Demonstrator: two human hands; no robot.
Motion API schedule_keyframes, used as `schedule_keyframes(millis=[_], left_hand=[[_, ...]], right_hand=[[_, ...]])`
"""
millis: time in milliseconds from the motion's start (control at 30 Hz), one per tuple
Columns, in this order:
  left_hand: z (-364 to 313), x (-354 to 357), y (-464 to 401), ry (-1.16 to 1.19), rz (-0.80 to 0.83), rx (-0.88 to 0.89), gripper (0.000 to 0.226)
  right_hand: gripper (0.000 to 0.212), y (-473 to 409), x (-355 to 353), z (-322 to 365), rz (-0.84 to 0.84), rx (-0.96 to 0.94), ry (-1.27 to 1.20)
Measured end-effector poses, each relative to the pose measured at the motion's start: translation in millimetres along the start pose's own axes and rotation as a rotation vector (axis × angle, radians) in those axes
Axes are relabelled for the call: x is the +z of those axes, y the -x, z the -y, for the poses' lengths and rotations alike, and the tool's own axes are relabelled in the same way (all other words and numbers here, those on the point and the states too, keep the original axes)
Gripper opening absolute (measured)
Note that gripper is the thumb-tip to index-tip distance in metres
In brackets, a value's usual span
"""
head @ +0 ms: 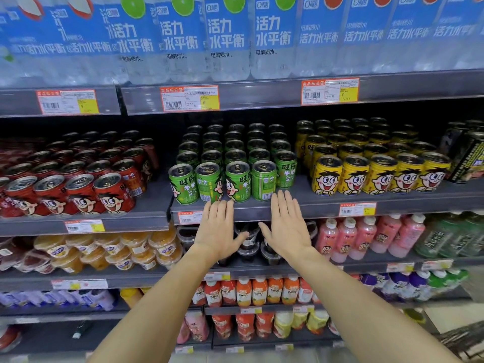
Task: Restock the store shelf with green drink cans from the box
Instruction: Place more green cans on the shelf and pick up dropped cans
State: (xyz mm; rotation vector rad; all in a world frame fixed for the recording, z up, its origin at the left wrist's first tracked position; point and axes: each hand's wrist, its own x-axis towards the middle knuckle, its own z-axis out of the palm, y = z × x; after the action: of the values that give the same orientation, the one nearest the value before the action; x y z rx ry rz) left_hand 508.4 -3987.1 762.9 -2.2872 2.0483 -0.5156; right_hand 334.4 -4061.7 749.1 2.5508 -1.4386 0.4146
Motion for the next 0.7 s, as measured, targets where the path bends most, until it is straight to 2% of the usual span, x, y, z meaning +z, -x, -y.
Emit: schedule_keyframes(millis=[133,333,433,567,700], left_hand=[[-0.4,-0.7,2.2,0.022,0.013,-0.005,0.094],[-6.0,-8.7,-2.9,-0.063,0.174,-0.035,0.108],[-6.7,-10.9,-4.7,-0.079,0.200,-0.048,0.110],[-6.1,-16.0,-2.2,-0.081,0.208,-0.046,0.100],[-4.6,-20.5,1.1,0.026,0.209,-0.045,0.090]], right_hand=[[0.082,-0.2,-3.2,-0.7,0.060,-0.019,0.017],[0.081,1.4,-12.8,1.0,0.103,-0.045,0.053],[0.082,0.0,-17.0,0.8,0.145,-0.048,0.067],[0.085,-2.9,-26.1,0.6,0.213,-0.048,0.088],[0.083,-9.2,-45.4,-5.7,0.347,-0.071,0.044]])
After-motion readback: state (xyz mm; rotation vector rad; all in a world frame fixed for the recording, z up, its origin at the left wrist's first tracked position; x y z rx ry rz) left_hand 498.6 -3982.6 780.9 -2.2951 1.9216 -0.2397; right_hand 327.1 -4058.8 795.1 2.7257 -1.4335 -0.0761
